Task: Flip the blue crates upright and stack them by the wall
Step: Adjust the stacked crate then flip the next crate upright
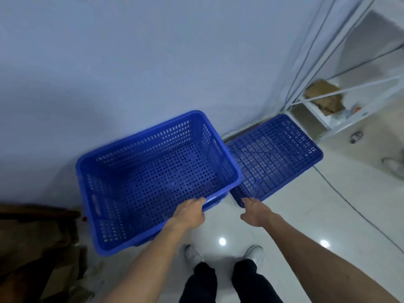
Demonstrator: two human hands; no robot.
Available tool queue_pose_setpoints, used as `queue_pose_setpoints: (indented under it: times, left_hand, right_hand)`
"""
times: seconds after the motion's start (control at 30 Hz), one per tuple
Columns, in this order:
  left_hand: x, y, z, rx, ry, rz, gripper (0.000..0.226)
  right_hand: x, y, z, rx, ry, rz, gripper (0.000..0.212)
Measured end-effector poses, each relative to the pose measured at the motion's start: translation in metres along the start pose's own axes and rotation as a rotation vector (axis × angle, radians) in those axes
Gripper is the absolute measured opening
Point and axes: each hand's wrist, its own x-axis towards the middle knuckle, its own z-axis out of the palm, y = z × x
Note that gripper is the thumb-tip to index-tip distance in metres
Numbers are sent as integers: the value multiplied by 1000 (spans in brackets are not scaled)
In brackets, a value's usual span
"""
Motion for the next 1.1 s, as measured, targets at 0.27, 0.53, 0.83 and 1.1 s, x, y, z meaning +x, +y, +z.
queue_pose_setpoints:
  times: [0.27,0.53,0.83,1.1]
  left_hand:
    - [40,121,-15,189,-102,180,35]
    - [61,218,-3,317,-146,235,44]
    - [93,290,21,394,-178,256,40]
    - [163,307,2,325,-196,228,41]
  right_hand:
    - [-59,111,-1,234,109,187,65]
    - [-94,206,12,406,171,274,54]
    - [-100,275,17,492,175,310,51]
    - [-62,294,14,536,117,336,49]
